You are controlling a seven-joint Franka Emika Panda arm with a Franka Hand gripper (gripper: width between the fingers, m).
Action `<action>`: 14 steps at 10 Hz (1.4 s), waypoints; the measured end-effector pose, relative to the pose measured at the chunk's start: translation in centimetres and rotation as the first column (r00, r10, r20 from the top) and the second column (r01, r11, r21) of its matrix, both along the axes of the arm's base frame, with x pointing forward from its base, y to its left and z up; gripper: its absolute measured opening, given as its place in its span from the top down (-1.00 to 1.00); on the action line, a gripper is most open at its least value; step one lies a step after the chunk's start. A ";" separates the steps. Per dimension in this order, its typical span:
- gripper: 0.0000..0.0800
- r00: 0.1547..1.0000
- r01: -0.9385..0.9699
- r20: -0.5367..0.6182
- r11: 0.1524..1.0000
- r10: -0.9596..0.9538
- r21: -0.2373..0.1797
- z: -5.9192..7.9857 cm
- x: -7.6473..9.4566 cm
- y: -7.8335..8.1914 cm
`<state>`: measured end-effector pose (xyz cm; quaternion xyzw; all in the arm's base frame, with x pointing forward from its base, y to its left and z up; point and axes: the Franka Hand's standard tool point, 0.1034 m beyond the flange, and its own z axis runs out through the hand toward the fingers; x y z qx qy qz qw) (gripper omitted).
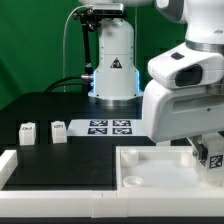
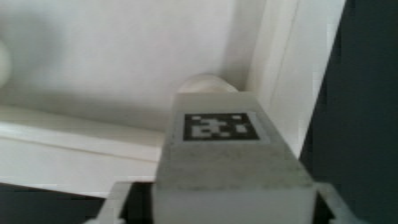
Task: Assemble one leg
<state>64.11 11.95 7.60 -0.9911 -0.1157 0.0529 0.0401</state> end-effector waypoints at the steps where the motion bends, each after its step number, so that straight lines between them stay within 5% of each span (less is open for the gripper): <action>1: 0.27 1.000 0.029 -0.002 1.000 -0.029 -0.003 0.0 0.0 0.0; 5: 0.27 0.958 0.287 -0.011 0.957 -0.287 -0.032 0.0 0.1 -0.1; 8: 0.27 0.750 0.661 0.016 0.748 -0.662 -0.061 -0.1 -0.2 -0.4; 14: 0.27 0.088 0.987 0.078 0.076 -0.993 -0.144 -0.2 -0.5 -0.5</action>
Offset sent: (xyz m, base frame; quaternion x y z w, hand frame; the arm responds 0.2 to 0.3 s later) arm 0.0000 0.0000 0.0000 0.0000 0.0000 0.2667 0.9638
